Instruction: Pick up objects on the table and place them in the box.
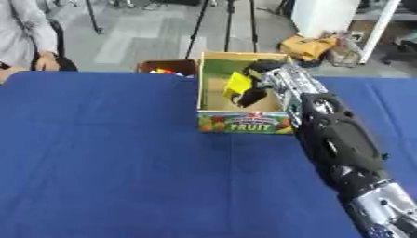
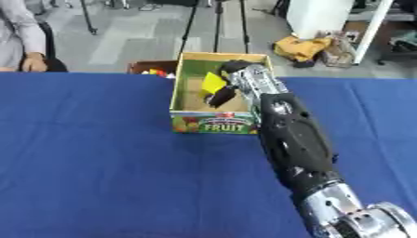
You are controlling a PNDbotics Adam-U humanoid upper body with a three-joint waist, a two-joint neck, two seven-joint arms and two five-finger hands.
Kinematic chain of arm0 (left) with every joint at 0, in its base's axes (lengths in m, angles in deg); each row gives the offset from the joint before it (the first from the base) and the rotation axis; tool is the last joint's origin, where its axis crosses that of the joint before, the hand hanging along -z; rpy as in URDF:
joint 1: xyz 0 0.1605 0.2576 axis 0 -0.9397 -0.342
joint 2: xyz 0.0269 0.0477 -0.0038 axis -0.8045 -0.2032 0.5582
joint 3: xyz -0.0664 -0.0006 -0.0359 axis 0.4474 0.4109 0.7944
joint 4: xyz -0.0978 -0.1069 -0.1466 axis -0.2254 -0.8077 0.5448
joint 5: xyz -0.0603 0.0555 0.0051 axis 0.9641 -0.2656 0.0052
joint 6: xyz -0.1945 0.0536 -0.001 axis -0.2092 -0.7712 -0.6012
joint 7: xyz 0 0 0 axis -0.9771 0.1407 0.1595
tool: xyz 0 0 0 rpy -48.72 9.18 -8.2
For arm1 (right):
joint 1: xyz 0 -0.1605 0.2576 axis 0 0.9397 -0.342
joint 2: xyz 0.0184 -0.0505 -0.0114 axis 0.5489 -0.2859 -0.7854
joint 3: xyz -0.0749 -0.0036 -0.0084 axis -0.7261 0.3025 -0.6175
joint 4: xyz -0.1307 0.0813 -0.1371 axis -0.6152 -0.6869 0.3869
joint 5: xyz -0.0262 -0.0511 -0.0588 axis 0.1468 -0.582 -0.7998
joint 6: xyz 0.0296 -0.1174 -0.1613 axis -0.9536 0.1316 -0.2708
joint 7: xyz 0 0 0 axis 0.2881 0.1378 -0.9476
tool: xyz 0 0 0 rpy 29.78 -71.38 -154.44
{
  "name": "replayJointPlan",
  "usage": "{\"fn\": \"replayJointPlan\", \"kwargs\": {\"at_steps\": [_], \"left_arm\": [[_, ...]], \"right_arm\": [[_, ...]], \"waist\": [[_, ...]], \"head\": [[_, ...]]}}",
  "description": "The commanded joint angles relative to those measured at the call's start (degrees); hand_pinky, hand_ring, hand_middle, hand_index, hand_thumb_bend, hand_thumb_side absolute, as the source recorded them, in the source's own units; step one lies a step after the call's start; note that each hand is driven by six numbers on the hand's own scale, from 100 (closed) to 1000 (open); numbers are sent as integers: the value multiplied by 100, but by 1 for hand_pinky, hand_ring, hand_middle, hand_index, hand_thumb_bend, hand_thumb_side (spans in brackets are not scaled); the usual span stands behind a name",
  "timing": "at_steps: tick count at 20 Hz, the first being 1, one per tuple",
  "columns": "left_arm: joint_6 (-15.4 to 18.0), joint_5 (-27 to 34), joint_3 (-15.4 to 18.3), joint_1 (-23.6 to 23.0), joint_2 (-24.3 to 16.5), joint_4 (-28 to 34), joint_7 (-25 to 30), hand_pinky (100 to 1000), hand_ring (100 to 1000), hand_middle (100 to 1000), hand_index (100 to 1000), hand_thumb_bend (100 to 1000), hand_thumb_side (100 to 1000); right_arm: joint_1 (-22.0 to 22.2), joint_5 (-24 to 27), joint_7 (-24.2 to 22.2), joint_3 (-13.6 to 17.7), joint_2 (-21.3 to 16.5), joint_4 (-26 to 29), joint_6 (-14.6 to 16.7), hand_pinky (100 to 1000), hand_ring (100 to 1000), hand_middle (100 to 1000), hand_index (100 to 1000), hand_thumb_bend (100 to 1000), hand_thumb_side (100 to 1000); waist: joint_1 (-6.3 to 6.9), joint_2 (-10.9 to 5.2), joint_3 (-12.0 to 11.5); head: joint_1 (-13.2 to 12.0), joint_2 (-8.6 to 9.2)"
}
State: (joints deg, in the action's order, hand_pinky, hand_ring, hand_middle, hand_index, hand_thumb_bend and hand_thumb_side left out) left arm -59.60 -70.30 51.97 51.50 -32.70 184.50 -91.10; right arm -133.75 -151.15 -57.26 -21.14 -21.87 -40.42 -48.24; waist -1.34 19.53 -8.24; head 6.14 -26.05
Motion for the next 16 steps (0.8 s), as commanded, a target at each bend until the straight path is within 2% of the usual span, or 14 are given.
{"fn": "replayJointPlan", "kwargs": {"at_steps": [1, 6, 11, 16], "left_arm": [[5, 3, -17, 47, -27, 105, 24, 570, 604, 712, 930, 100, 944], [7, 5, -19, 49, -29, 105, 30, 571, 604, 712, 929, 100, 943], [6, 9, -23, 56, -32, 105, 40, 571, 604, 712, 930, 100, 943], [5, 13, -21, 61, -37, 105, 42, 572, 604, 712, 930, 100, 942]], "right_arm": [[-118, -69, -18, 44, -30, 31, -62, 886, 860, 638, 670, 100, 553], [-124, -135, -187, 62, 4, -21, -171, 895, 880, 683, 775, 100, 536], [-149, -291, -300, 81, 45, -25, -263, 907, 898, 729, 840, 100, 514], [-160, -421, -283, 127, 57, 28, -343, 926, 938, 816, 957, 100, 561]], "waist": [[22, -98, -16], [19, -94, -32], [11, -84, -44], [6, -85, -55]], "head": [[22, 84], [47, 99], [76, 114], [81, 118]]}}
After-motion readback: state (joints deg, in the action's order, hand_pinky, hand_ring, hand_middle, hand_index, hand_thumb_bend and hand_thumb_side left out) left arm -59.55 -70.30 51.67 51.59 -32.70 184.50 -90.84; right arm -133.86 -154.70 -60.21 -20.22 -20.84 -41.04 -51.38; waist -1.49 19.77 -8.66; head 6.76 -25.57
